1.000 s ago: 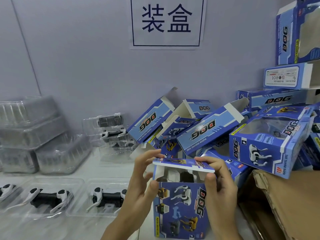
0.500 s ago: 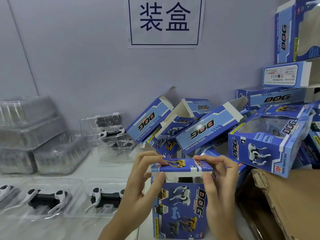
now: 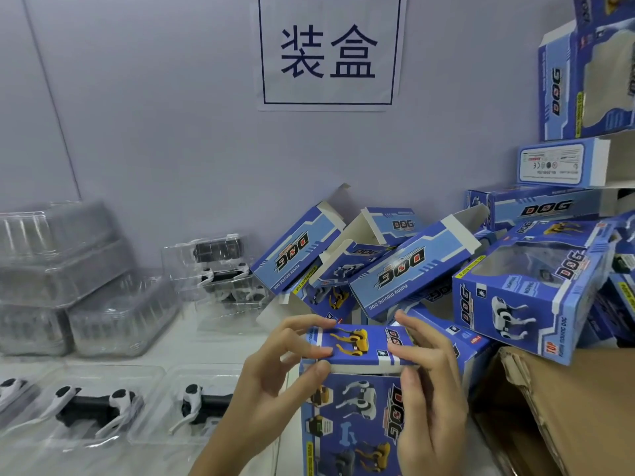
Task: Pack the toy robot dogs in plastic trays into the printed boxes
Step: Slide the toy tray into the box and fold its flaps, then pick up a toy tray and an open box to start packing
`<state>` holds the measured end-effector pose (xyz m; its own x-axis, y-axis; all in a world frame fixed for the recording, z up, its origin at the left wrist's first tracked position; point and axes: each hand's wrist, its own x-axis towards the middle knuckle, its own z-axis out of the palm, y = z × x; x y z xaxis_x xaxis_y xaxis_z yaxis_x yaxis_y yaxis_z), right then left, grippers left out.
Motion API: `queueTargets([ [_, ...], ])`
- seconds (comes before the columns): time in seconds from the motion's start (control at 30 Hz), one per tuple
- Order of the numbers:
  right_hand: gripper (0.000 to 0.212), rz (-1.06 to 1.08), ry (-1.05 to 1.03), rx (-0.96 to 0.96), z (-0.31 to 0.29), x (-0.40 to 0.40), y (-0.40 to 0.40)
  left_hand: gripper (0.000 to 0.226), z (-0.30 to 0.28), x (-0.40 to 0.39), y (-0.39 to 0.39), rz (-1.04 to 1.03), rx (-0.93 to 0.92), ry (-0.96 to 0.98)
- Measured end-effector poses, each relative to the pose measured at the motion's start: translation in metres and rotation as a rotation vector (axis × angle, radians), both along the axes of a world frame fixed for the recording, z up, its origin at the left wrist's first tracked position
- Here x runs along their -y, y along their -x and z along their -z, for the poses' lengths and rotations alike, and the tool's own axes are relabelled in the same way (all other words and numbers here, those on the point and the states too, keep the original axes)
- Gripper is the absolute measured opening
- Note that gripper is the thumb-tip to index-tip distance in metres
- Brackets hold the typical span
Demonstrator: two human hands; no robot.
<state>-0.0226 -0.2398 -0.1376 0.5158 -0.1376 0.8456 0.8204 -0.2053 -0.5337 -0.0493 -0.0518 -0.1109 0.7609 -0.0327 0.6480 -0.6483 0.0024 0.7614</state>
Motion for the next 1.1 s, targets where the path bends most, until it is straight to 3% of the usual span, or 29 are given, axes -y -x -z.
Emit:
queueTargets([
  [0.27, 0.006, -0.004, 0.040, 0.080, -0.004, 0.004, -0.004, 0.019, -0.001, 0.003, 0.002, -0.028, 0.009, -0.015],
  [0.53, 0.017, -0.004, 0.085, 0.053, 0.000, 0.004, -0.009, 0.016, 0.003, 0.001, 0.000, -0.098, 0.066, -0.118],
  [0.7, 0.006, -0.034, 0.076, 0.042, -0.008, 0.005, -0.006, 0.013, 0.002, -0.002, -0.001, -0.092, 0.066, -0.147],
  [0.87, 0.011, -0.081, 0.009, -0.091, -0.012, 0.001, -0.004, 0.009, 0.000, 0.005, -0.002, -0.127, 0.026, -0.106],
  [1.1, 0.006, -0.113, 0.009, -0.095, -0.014, 0.003, -0.003, 0.008, 0.001, 0.010, 0.000, -0.140, 0.034, -0.096],
])
